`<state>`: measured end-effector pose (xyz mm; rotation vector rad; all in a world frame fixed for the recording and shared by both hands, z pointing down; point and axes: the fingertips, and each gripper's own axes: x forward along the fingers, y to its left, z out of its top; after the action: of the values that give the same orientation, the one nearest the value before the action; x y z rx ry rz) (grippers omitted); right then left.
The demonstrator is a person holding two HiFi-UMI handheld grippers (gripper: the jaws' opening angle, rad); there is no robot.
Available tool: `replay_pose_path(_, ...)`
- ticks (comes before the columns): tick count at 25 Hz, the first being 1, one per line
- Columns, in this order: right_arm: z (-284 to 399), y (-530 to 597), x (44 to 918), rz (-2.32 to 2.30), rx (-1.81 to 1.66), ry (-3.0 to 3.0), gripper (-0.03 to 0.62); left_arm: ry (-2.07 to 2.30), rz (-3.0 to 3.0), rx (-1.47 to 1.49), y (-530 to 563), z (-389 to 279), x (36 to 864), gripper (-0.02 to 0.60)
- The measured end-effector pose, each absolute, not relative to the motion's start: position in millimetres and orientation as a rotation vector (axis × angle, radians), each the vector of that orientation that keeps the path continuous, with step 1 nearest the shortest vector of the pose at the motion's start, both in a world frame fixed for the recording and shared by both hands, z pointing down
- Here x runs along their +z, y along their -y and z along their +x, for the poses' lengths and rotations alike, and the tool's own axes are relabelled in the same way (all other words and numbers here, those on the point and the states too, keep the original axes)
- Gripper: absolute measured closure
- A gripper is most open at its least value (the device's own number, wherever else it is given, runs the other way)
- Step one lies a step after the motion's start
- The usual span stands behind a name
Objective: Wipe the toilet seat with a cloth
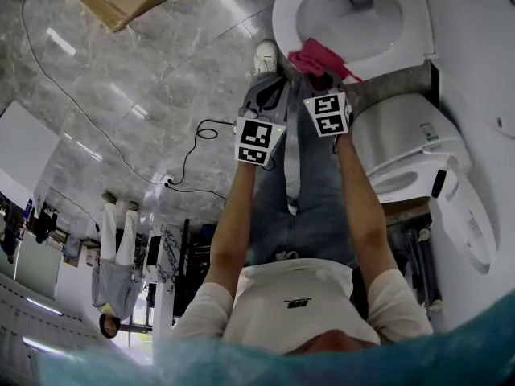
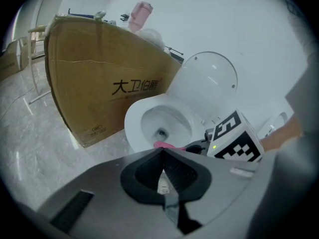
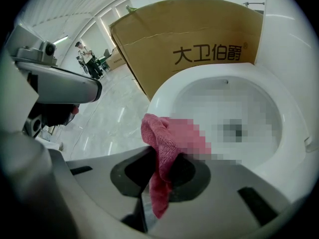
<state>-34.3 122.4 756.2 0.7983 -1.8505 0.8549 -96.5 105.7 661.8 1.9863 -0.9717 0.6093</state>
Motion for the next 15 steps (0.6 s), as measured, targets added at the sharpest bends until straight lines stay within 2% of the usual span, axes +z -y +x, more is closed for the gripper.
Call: replay_pose_path(15, -78, -90, 755, 0.685, 0.837, 1.942, 0.540, 1.061, 1.933, 0.590, -90, -119, 664, 0.575)
